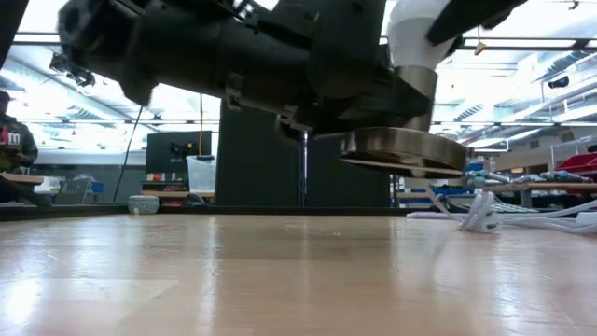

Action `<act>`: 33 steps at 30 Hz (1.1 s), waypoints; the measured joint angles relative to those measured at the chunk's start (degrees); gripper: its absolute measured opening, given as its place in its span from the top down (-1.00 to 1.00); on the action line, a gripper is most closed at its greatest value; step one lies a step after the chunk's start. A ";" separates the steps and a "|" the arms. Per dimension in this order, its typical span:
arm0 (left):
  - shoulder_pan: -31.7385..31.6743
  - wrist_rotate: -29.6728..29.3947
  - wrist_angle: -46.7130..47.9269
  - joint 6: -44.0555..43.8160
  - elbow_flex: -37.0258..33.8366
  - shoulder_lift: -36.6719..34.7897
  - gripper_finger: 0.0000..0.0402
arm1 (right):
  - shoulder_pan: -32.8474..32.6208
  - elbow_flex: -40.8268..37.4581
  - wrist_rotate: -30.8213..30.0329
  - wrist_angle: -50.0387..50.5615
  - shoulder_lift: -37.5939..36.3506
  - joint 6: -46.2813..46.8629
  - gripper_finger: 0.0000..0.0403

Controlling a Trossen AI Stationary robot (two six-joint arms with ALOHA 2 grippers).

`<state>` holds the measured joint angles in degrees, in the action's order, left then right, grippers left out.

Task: Screw lightbulb
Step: Insert the lightbulb on the lamp

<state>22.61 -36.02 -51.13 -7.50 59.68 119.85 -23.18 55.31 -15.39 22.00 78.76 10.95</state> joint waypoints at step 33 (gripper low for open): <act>-5.79 32.04 0.32 -6.12 -0.09 0.07 0.09 | 0.74 28.78 18.22 31.14 21.32 -20.48 -0.55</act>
<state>16.82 -3.98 -50.81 -13.61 59.59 119.92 -22.44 84.09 2.83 53.15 100.07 -9.53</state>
